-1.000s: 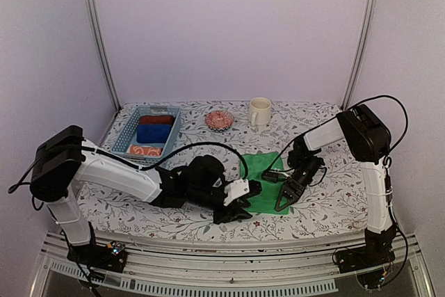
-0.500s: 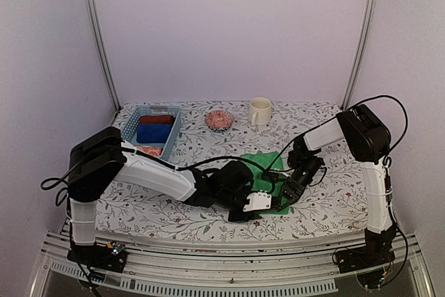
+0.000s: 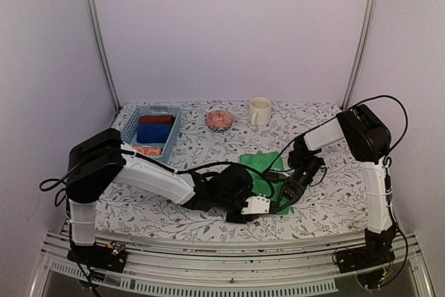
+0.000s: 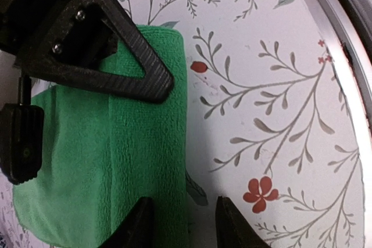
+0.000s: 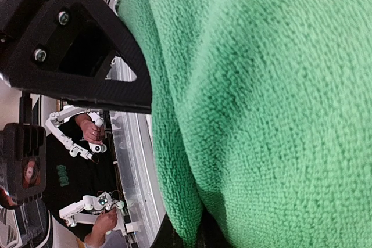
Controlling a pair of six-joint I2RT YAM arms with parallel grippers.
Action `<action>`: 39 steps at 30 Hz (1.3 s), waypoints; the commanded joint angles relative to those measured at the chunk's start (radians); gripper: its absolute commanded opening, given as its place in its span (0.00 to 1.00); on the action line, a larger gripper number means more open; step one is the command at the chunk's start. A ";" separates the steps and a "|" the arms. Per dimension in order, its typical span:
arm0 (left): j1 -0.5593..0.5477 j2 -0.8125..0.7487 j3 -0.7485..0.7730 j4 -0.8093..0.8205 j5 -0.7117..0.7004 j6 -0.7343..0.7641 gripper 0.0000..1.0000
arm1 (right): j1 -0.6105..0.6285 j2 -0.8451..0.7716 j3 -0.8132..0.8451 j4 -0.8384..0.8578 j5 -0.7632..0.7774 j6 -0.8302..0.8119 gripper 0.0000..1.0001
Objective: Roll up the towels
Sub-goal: Roll the towel at the center of the board.
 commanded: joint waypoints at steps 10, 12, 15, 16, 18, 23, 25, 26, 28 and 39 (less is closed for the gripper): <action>-0.003 0.026 -0.031 -0.036 -0.126 0.030 0.39 | -0.007 0.070 -0.042 0.108 0.188 0.010 0.03; -0.001 0.041 -0.021 -0.060 -0.148 0.037 0.38 | -0.007 0.069 -0.042 0.106 0.187 0.008 0.04; -0.001 0.076 0.018 -0.142 -0.178 0.035 0.31 | -0.006 0.060 -0.034 0.082 0.170 -0.008 0.05; -0.001 0.083 0.030 -0.165 -0.177 0.032 0.27 | -0.008 0.050 -0.031 0.072 0.166 -0.015 0.07; -0.001 0.085 0.044 -0.203 -0.156 0.019 0.18 | -0.012 0.009 -0.024 0.043 0.165 -0.037 0.17; -0.003 0.070 0.102 -0.320 -0.036 -0.059 0.00 | -0.062 -0.230 -0.024 0.007 0.204 -0.077 0.34; -0.002 0.069 0.134 -0.383 0.043 -0.108 0.00 | -0.077 -0.333 -0.042 0.053 0.247 -0.043 0.38; -0.002 0.070 0.151 -0.408 0.077 -0.134 0.00 | -0.079 -0.392 -0.061 0.091 0.270 -0.010 0.39; 0.001 0.079 0.184 -0.453 0.153 -0.197 0.00 | -0.079 -0.508 -0.136 0.181 0.286 0.030 0.39; 0.121 0.193 0.348 -0.547 0.625 -0.519 0.00 | 0.151 -0.991 -0.548 0.560 0.529 0.034 0.30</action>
